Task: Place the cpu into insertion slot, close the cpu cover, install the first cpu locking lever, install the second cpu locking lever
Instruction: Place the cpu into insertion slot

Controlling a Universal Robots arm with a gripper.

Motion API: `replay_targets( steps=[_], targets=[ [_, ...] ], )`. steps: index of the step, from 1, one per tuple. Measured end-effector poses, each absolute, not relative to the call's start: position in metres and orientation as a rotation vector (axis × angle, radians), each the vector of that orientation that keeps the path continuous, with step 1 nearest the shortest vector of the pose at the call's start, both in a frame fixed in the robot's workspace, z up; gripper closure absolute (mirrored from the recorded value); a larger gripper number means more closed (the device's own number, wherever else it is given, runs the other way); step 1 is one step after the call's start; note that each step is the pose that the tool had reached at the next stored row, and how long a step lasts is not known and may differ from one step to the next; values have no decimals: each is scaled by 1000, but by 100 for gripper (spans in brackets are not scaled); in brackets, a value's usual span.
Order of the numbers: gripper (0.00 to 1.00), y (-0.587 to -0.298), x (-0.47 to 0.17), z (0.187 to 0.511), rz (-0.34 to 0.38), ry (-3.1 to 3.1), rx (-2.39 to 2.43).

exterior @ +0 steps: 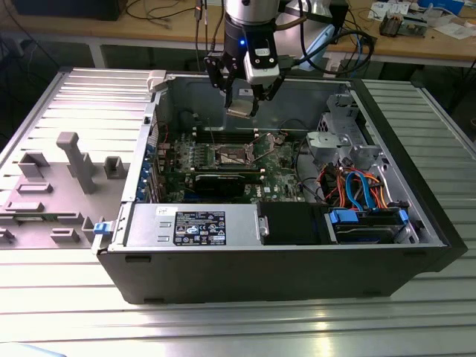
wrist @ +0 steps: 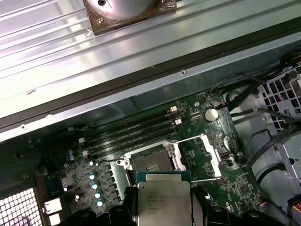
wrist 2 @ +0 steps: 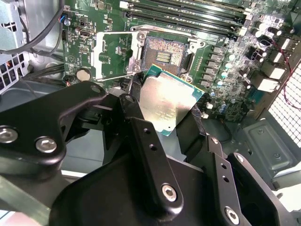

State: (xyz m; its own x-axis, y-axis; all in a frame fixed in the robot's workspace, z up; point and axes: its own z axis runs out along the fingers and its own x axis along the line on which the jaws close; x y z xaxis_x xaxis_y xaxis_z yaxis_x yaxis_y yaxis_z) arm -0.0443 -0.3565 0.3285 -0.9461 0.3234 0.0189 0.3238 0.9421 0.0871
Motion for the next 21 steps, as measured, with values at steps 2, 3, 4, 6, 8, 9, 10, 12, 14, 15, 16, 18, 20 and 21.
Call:
replay_targets(
  steps=[2, 3, 4, 6, 8, 9, 10, 12, 14, 15, 16, 18, 20, 21],
  targets=[
    [45, -357, -44, 329, -140, -3091, -520],
    [45, -357, -44, 329, -140, -3090, -524],
    [45, -357, -44, 329, -140, -3090, -526],
    [45, -357, -44, 329, -140, -3089, -530],
    [45, -357, -44, 329, -140, -3089, -535],
    [45, -357, -44, 328, -140, -3088, -539],
    [45, -357, -44, 329, -140, -3088, -542],
    [45, -357, -44, 328, -140, -3087, -550],
    [45, -357, -44, 328, -140, -3086, -554],
    [45, -357, -44, 328, -140, -3085, -558],
    [45, -357, -44, 328, -140, -3085, -562],
    [45, -357, -44, 328, -140, -3084, -567],
    [45, -357, -44, 328, -140, -3083, -575],
    [45, -357, -44, 328, -140, -3082, -577]
  ],
)
